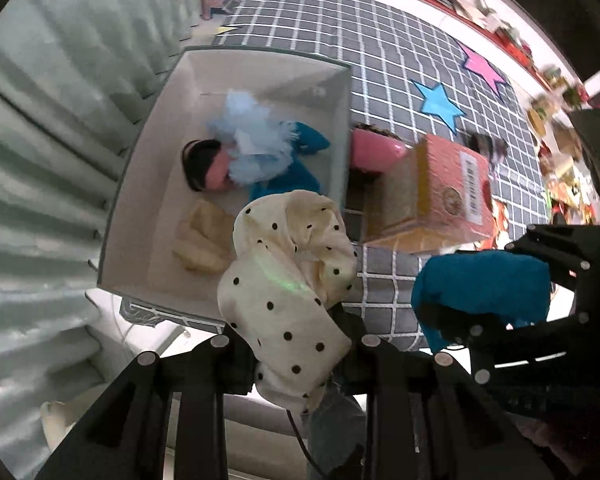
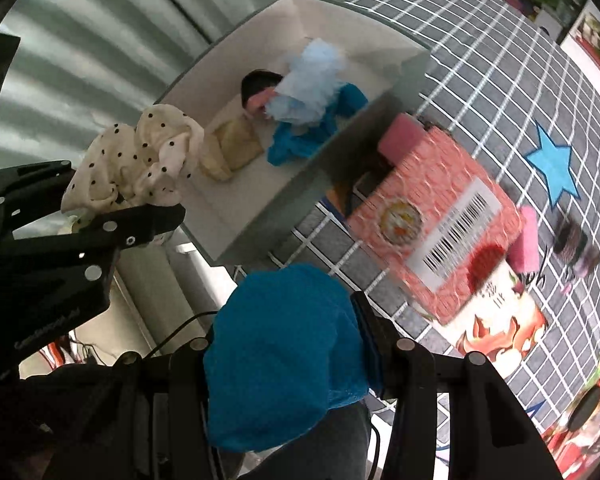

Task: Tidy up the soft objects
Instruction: 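Carry the scrunchie and blue cloth with both tools over the white box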

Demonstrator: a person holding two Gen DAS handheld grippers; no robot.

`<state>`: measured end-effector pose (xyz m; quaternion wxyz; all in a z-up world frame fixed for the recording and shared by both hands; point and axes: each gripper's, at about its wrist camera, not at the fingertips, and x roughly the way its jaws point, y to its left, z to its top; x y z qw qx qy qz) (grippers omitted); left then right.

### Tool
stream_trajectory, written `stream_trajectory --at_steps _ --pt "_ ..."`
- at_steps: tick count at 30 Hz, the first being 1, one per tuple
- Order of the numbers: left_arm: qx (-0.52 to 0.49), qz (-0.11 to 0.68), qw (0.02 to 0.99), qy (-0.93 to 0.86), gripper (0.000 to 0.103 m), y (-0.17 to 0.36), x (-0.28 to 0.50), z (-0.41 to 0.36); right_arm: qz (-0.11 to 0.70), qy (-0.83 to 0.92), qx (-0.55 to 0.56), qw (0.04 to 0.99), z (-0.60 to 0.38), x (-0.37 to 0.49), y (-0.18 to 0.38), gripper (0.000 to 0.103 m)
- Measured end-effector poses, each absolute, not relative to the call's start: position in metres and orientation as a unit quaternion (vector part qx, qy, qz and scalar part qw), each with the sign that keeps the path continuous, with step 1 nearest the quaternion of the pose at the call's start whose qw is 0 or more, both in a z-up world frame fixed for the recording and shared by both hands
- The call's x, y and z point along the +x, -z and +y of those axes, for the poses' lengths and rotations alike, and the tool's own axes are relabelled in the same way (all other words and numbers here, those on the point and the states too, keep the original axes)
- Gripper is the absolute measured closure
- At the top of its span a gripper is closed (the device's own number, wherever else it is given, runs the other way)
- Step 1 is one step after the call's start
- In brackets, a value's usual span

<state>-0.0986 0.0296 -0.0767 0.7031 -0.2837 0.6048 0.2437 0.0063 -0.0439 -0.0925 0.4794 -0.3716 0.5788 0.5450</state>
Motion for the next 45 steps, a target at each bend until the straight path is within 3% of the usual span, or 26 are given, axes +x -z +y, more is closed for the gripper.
stream_trajectory --at_steps 21,45 --pt "-0.316 0.585 0.669 -0.333 0.073 0.090 -0.136 0.090 0.555 -0.573 -0.369 0.477 0.025 -0.020 0.079 0.053" --pt "-0.327 0.596 0.652 -0.336 0.072 0.109 -0.136 0.102 0.559 -0.570 -0.373 0.472 0.053 -0.024 0.084 0.053"
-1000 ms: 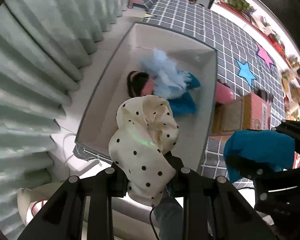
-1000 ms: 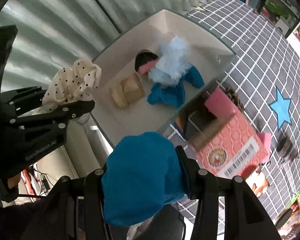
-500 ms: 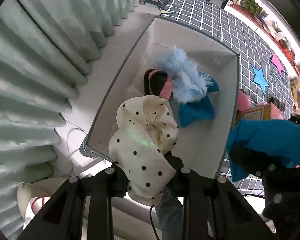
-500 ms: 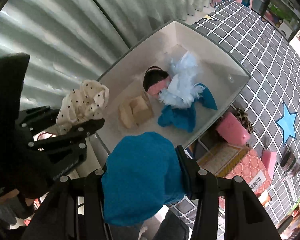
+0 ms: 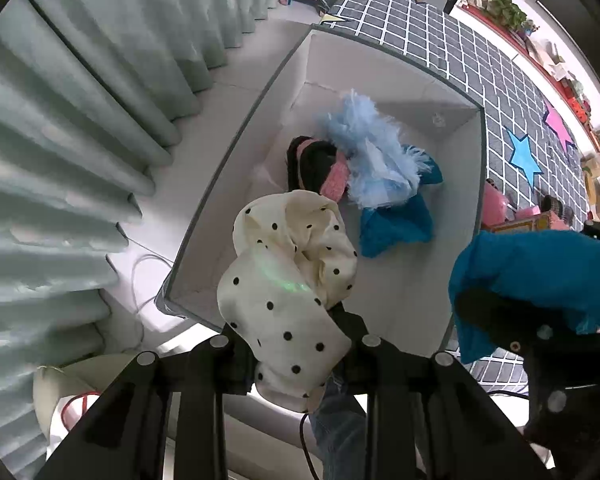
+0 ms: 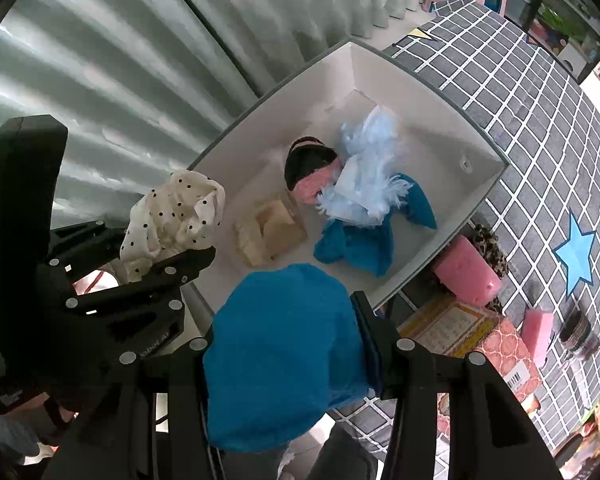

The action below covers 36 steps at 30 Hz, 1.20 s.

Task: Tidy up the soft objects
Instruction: 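Carry the scrunchie and blue cloth with both tools over the white box, then open left tool to drop the scrunchie while right tool drops blue cloth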

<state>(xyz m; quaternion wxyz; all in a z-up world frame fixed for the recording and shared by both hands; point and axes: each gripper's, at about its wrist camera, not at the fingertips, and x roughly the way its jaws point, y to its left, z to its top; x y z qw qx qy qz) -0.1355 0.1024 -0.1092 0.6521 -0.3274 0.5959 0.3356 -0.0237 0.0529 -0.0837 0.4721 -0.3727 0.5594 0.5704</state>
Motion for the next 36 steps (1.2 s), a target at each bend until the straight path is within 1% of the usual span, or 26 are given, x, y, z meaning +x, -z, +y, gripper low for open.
stream_trajectory --at_steps 10,21,22,23,24,25,26,27,29,30,31,32,33,34,35,36 --pt "-0.331 0.604 0.644 -0.334 0.072 0.120 -0.134 0.104 0.560 -0.569 -0.379 0.467 0.062 -0.026 0.089 0.053" --pt "-0.328 0.606 0.642 -0.337 0.069 0.127 -0.130 0.104 0.570 -0.567 -0.377 0.461 0.071 -0.026 0.096 0.052" --pt "-0.322 0.605 0.643 -0.341 0.063 0.125 -0.130 0.104 0.570 -0.569 -0.376 0.459 0.072 -0.026 0.096 0.045" --pt "-0.315 0.607 0.644 -0.344 0.055 0.124 -0.130 0.104 0.569 -0.573 -0.373 0.458 0.072 -0.026 0.094 0.040" --pt "-0.311 0.608 0.643 -0.347 0.051 0.123 -0.130 0.103 0.568 -0.575 -0.370 0.458 0.073 -0.026 0.093 0.032" --pt "-0.309 0.608 0.644 -0.348 0.043 0.122 -0.129 0.103 0.567 -0.577 -0.369 0.459 0.073 -0.026 0.091 0.031" --pt "-0.310 0.605 0.646 -0.348 0.038 0.121 -0.130 0.103 0.566 -0.577 -0.368 0.460 0.073 -0.026 0.090 0.031" --pt "-0.311 0.603 0.647 -0.348 0.035 0.119 -0.130 0.103 0.565 -0.577 -0.368 0.461 0.073 -0.026 0.090 0.031" --pt "-0.311 0.599 0.649 -0.351 0.023 0.116 -0.130 0.103 0.565 -0.576 -0.367 0.463 0.073 -0.024 0.088 0.031" --pt "-0.311 0.597 0.650 -0.352 0.023 0.115 -0.130 0.103 0.566 -0.576 -0.364 0.464 0.072 -0.022 0.088 0.030" --pt "-0.310 0.597 0.651 -0.351 0.022 0.114 -0.130 0.103 0.567 -0.575 -0.363 0.464 0.073 -0.022 0.088 0.023" --pt "-0.312 0.596 0.652 -0.350 0.018 0.113 -0.130 0.103 0.568 -0.575 -0.361 0.465 0.072 -0.021 0.087 0.016" --pt "-0.315 0.594 0.652 -0.350 0.016 0.113 -0.130 0.104 0.565 -0.572 -0.365 0.470 0.072 -0.020 0.087 0.011" --pt "-0.318 0.593 0.652 -0.350 0.011 0.113 -0.130 0.104 0.566 -0.573 -0.362 0.470 0.071 -0.019 0.086 0.011" --pt "-0.318 0.591 0.652 -0.352 0.003 0.112 -0.131 0.104 0.566 -0.574 -0.360 0.470 0.070 -0.019 0.086 0.011" --pt "-0.318 0.590 0.651 -0.355 0.000 0.112 -0.131 0.104 0.567 -0.574 -0.358 0.471 0.070 -0.018 0.085 0.011"
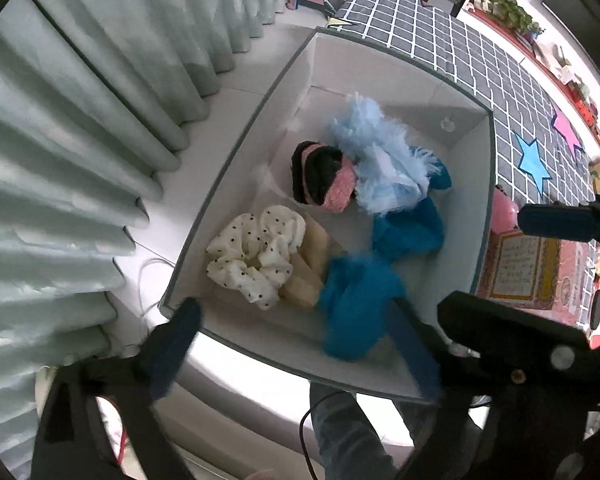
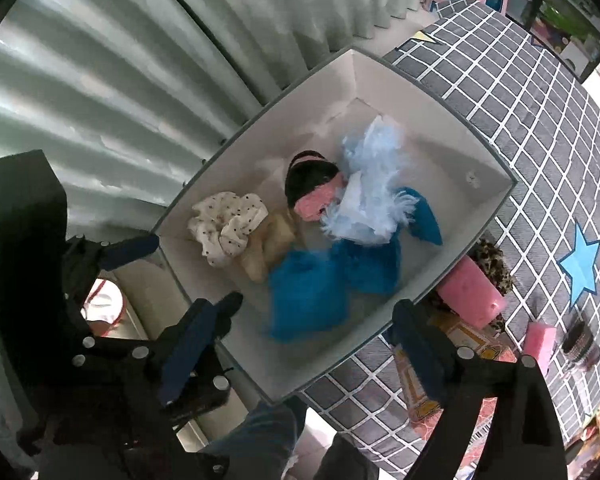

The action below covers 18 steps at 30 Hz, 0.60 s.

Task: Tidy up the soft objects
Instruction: 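Open left tool to drop the scrunchie while right tool drops blue cloth, then move both tools back toward the pile of soft items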

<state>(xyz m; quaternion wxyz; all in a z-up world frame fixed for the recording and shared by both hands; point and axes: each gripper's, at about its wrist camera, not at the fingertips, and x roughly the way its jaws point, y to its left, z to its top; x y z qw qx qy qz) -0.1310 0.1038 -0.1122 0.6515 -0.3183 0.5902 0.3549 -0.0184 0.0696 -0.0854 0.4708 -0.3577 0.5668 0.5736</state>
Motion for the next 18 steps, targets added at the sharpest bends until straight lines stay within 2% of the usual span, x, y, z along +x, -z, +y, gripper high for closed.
stream_trajectory --at_steps 2,4,18 --pt "-0.321 0.588 0.651 -0.357 0.001 0.111 -0.131 0.104 0.564 -0.575 -0.355 0.475 0.069 -0.018 0.083 0.011" --pt "-0.332 0.581 0.652 -0.358 0.001 0.110 -0.132 0.106 0.555 -0.569 -0.361 0.488 0.068 -0.017 0.081 0.001" --pt "-0.328 0.583 0.658 -0.345 0.000 0.093 -0.118 0.107 0.566 -0.564 -0.314 0.514 0.063 0.018 0.061 0.001"
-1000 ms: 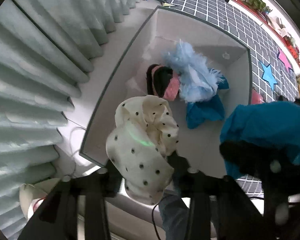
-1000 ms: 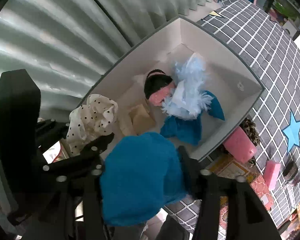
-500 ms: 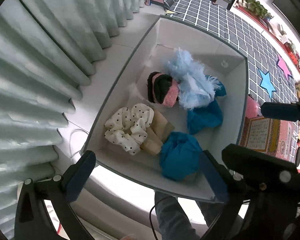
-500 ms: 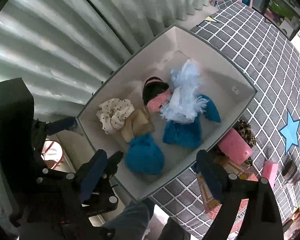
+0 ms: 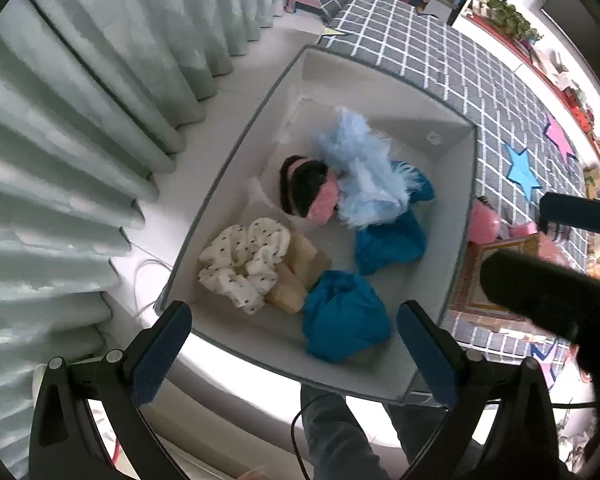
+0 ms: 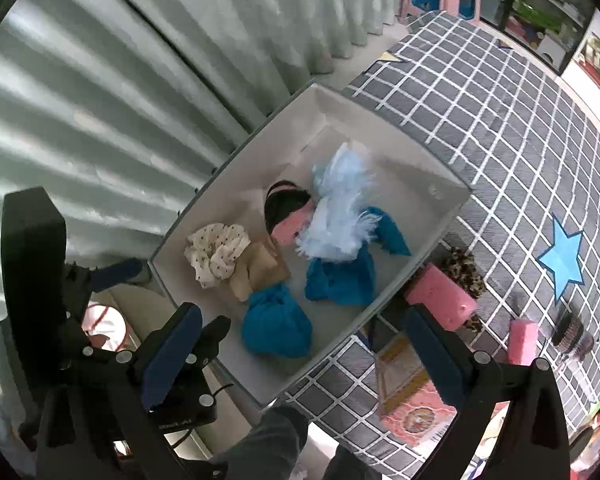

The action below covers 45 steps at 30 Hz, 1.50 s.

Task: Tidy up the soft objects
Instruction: 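Move both tools back toward the pile of soft items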

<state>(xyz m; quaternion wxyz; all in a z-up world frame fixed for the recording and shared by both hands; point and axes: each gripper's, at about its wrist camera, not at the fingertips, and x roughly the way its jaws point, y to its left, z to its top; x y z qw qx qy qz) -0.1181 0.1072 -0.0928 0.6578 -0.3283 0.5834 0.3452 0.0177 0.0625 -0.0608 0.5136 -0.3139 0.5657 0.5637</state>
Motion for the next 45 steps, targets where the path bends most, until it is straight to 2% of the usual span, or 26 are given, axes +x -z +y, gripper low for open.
stream_trajectory --at_steps 10,15,22,45 --pt "-0.322 0.585 0.676 -0.312 0.000 0.077 -0.076 0.103 0.587 -0.517 -0.261 0.565 0.037 0.106 0.052 0.001" --pt "-0.312 0.595 0.680 -0.294 0.000 0.077 -0.055 0.095 0.622 -0.470 -0.236 0.580 0.019 0.157 0.074 0.001" --pt "-0.307 0.604 0.678 -0.284 0.000 0.078 -0.032 0.088 0.660 -0.445 -0.239 0.556 0.016 0.182 0.114 0.001" --pt "-0.328 0.627 0.639 -0.304 0.000 0.098 -0.006 0.082 0.771 -0.507 -0.274 0.271 0.079 0.146 0.257 0.001"
